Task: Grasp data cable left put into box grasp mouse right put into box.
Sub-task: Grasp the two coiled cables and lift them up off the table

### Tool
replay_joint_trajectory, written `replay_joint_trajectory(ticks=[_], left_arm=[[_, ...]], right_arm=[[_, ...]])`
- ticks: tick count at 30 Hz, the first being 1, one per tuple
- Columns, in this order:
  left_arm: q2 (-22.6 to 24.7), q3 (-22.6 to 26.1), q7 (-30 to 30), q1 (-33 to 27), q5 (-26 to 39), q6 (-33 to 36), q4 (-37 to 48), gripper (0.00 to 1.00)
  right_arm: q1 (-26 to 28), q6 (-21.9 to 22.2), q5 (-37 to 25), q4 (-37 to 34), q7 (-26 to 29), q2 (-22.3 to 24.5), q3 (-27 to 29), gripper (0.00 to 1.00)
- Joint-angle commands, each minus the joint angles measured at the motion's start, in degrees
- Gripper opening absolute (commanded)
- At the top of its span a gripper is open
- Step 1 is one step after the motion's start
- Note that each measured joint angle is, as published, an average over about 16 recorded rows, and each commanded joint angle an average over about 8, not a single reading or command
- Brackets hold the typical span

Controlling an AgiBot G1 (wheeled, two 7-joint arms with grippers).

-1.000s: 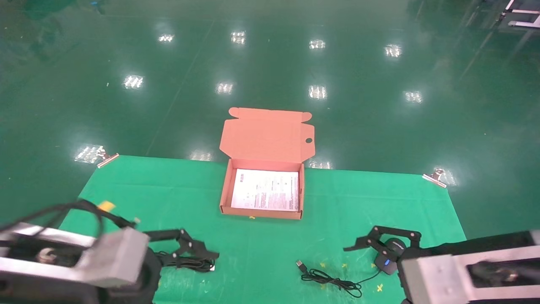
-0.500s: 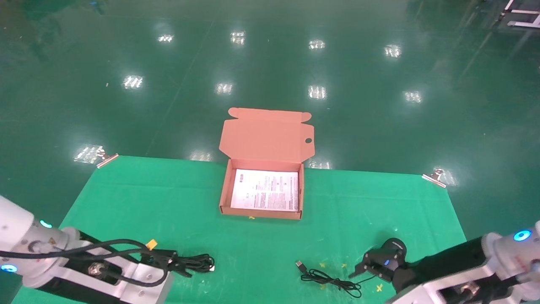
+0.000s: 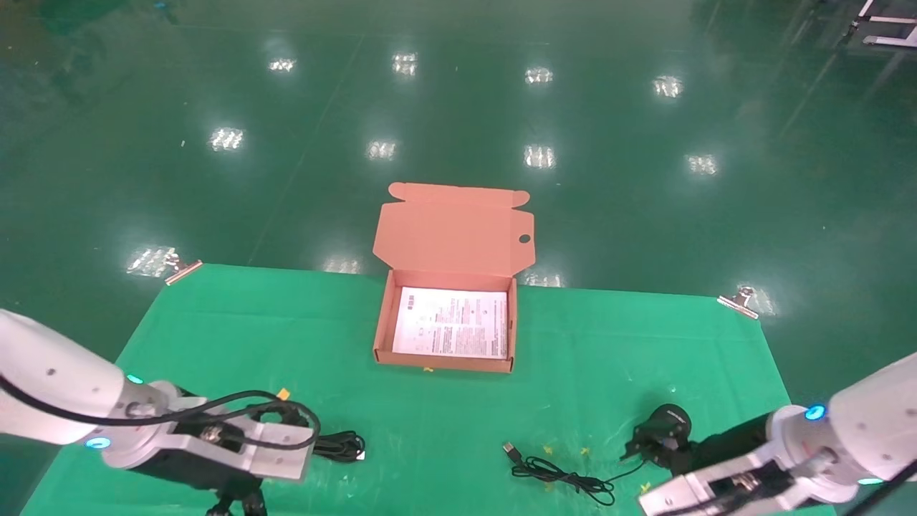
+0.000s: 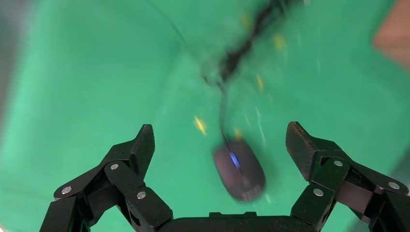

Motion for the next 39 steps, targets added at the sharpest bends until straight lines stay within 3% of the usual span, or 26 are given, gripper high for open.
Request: replay_joint_trajectory(ticks=[1, 7, 19, 39], left_arm=[[1.0, 0.5, -0.2, 0.3, 1.8, -1.4, 1.4, 1.00], [4.1, 1.2, 0.5, 0.5, 3.8, -3.6, 7.3, 1.00], [9.6, 1.3, 4.5, 0.0, 4.5, -7.7, 22.3, 1.00], [16.9, 0.1, 12.9, -1.7, 3.0, -12.9, 44.2, 1.00]], right_arm=[[-1.0, 2.7, -4.5, 0.0, 2.8, -1.0, -0.8, 1.00], [-2.9, 4.9, -7.7, -0.5, 7.0, -2.7, -1.5, 1.00], [-5.5, 7.7, -8.4, -3.8, 11.1, -5.7, -1.7, 1.00], [-5.8, 10.6, -7.7, -14.6, 9.8, -13.3, -2.1, 1.00]])
